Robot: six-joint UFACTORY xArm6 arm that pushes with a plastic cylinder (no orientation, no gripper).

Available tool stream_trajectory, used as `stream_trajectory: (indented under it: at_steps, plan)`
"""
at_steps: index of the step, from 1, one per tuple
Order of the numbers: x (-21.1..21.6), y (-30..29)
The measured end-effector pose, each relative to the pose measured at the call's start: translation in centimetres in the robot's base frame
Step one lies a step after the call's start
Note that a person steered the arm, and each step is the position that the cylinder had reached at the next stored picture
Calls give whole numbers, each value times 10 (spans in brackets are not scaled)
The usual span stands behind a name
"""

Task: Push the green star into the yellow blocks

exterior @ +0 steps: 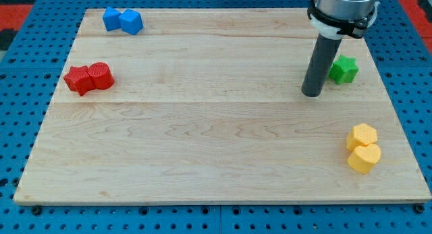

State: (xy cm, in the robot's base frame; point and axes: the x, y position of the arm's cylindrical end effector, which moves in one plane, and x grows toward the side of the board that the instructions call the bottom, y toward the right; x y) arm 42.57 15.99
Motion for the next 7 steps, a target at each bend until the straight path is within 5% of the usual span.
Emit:
stream_trajectory:
  at_steps: [4, 6, 7]
  plan:
    - [8, -73]
    - [-95, -53]
    - [-118, 13]
